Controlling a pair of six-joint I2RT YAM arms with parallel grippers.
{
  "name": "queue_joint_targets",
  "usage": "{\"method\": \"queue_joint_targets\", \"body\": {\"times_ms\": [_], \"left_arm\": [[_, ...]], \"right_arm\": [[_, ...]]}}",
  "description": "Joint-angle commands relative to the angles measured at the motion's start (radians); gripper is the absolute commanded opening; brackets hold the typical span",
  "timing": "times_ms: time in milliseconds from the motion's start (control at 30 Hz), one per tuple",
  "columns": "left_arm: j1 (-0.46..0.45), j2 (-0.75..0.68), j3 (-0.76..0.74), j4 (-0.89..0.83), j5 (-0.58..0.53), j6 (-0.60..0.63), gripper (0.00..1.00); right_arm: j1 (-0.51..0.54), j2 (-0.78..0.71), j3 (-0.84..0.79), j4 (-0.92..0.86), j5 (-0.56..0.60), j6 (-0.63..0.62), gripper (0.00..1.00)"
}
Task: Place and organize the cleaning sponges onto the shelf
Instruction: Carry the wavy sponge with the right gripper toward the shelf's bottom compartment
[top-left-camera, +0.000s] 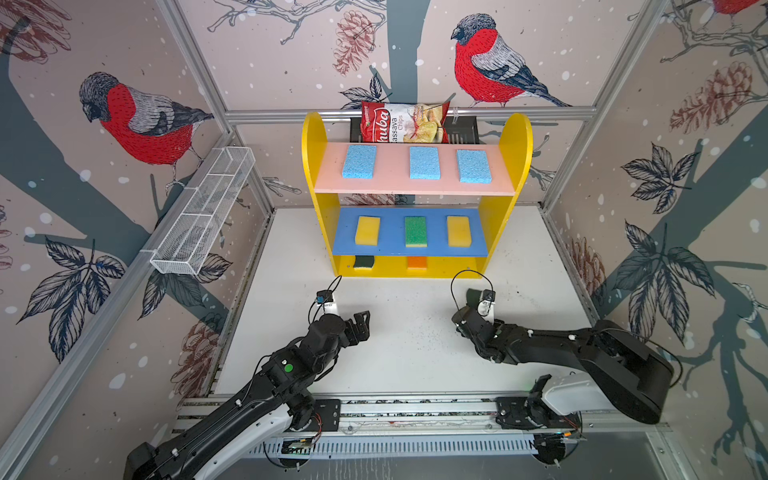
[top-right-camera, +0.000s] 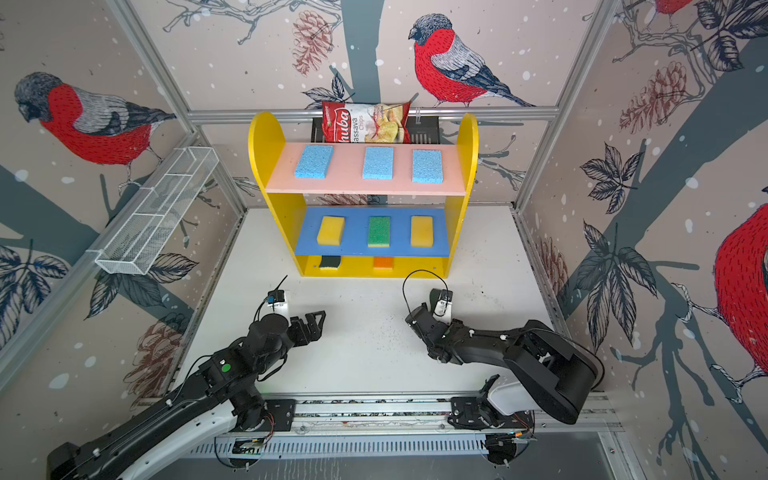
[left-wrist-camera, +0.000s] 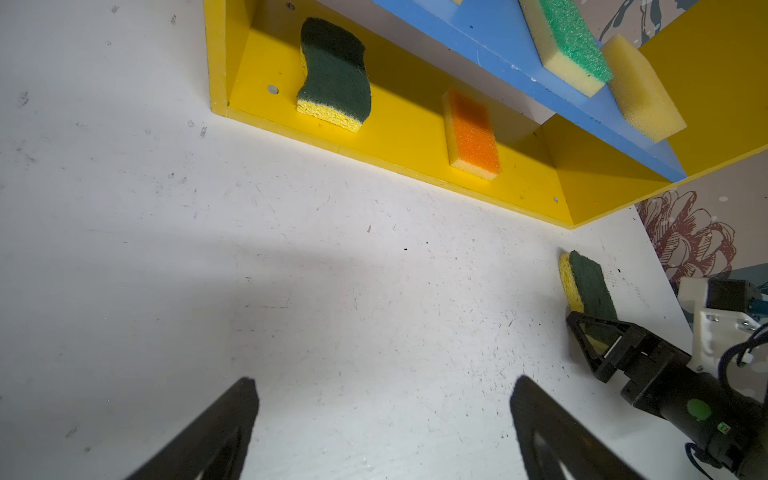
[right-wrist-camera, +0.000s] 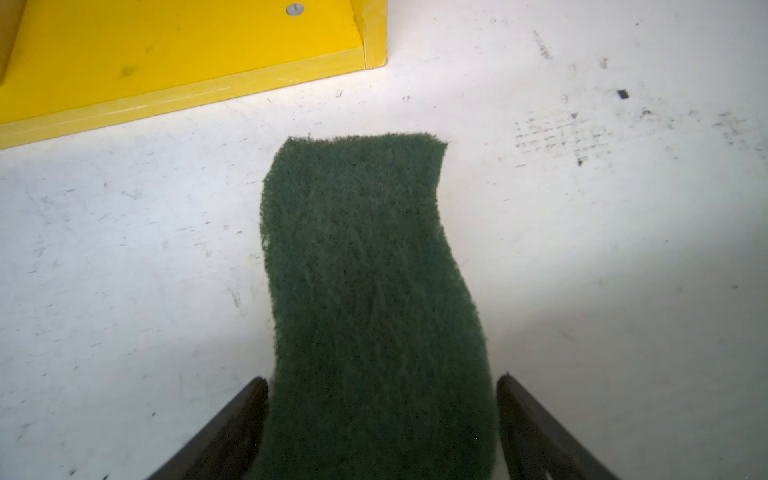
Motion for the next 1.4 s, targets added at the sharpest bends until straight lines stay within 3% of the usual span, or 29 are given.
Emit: {"method": "queue_joint_targets", "body": {"times_ms": [0, 500, 900, 1367], "left_arm": [[-0.001, -0.017, -0.023, 0.008, 0.004, -0.021, 0.95], [0.0, -0.054, -0.053, 0.001, 0.048, -0.044, 0.95], [-0.001, -0.053, -0.066, 0.013, 0.057, -0.025, 0.95], [-0.001, -0.016, -0.09, 0.072, 0.086, -0.002, 0.95]], "right_arm": [[0.004, -0.007, -0.031, -0.016, -0.07, 0.014, 0.85], [0.084, 0.008, -0.042, -0.025, 0.005, 0.059, 0.83], [0.076, 0.053, -0.02, -0.007, 0.058, 0.04, 0.83], [0.071, 0.139, 0.016, -0.007, 0.072, 0.043, 0.77]]}}
